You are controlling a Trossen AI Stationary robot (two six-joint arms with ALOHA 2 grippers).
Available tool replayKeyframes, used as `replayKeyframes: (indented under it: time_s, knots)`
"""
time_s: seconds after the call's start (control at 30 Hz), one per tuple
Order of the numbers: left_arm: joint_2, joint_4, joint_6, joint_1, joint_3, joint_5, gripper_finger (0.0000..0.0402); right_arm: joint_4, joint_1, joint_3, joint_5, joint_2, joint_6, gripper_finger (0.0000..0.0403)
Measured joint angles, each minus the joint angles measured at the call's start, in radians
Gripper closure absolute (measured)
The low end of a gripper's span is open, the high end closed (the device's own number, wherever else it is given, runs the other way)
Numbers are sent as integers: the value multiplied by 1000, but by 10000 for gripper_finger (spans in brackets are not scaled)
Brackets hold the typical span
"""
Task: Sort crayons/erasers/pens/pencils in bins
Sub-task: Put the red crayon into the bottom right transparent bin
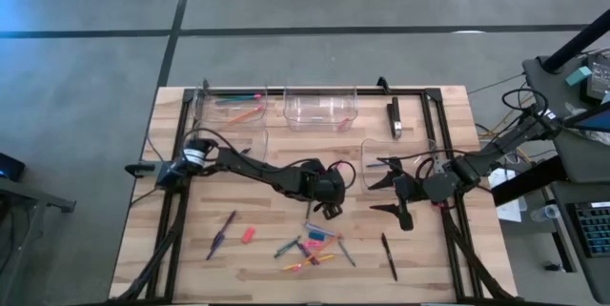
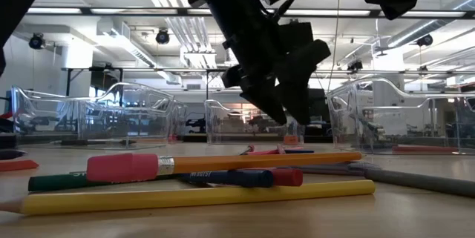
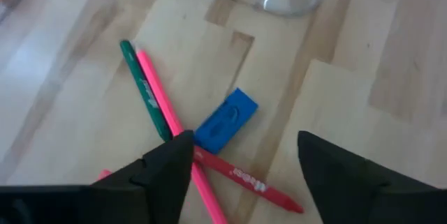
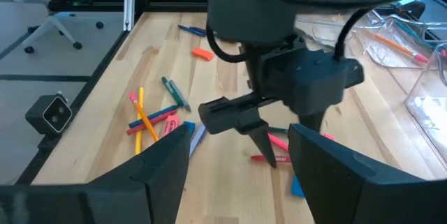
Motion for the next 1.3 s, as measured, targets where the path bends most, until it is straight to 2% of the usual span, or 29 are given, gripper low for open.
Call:
replayKeyframes:
  time_s: [0.2, 0.87, 1.3]
  knots:
    - [2, -4, -38, 0, -13, 12, 118, -2, 0, 0, 0, 0, 0, 172]
    - [40, -3, -112, 1, -27, 3, 117, -5, 0, 0, 0, 0, 2, 172]
    - [43, 15, -192, 6, -87, 1, 117, -7, 0, 0, 0, 0, 1, 172]
